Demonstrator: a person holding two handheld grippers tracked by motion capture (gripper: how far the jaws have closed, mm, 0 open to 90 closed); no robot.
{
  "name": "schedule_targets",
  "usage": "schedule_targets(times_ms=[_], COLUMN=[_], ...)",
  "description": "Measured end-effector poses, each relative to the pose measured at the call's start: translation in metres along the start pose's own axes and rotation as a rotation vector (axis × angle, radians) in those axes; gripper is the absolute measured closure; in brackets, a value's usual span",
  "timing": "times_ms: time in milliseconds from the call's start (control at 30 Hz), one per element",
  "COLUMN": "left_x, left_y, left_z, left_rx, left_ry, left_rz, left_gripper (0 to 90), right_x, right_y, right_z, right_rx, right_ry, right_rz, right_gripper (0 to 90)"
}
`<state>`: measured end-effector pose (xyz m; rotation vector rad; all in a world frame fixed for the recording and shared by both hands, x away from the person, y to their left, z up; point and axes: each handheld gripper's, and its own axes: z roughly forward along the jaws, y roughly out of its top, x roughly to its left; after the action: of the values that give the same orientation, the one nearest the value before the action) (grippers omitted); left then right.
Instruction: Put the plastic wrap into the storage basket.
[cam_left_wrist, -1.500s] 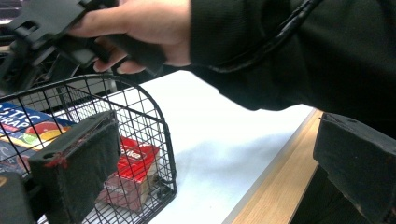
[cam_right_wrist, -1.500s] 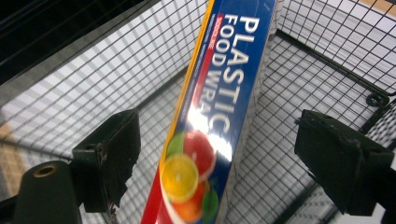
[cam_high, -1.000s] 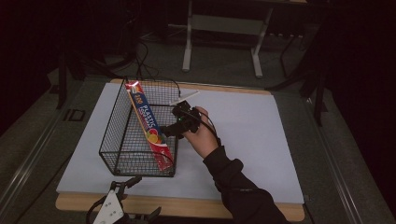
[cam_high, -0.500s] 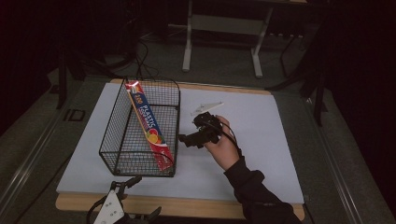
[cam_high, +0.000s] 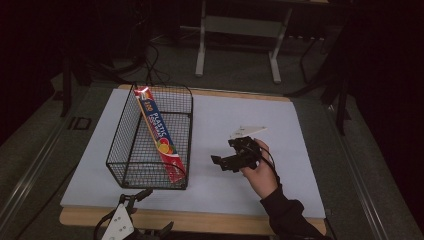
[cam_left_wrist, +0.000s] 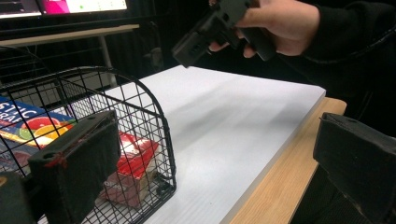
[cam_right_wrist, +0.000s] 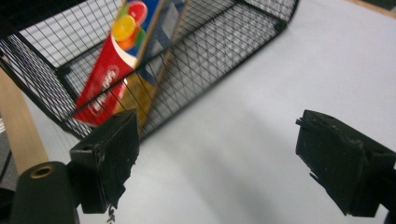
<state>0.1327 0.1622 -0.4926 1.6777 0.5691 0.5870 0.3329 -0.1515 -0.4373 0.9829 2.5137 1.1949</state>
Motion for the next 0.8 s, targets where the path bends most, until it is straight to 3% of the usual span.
schedule_targets(times_ms=[267, 533, 800], left_x=[-0.001, -0.001, -0.001], left_y=[0.0, -0.001, -0.001], left_z=[0.001, 0.002, 0.002], left_rx=[0.006, 0.009, 0.011], left_ry=[-0.008, -0.01, -0.009], left_rz=[0.005, 0.005, 0.006], left_gripper=[1.4, 1.4, 1.4], right_x=[-0.014, -0.021, -0.027], right_y=[-0.035, -0.067, -0.087], right_z=[-0.009, -0.019, -0.029], right_rx=[0.008, 0.018, 0.044], right_ry=[-0.017, -0.046, -0.063], right_rz=[0.039, 0.044, 0.061], right_gripper=[13.7, 13.7, 13.7])
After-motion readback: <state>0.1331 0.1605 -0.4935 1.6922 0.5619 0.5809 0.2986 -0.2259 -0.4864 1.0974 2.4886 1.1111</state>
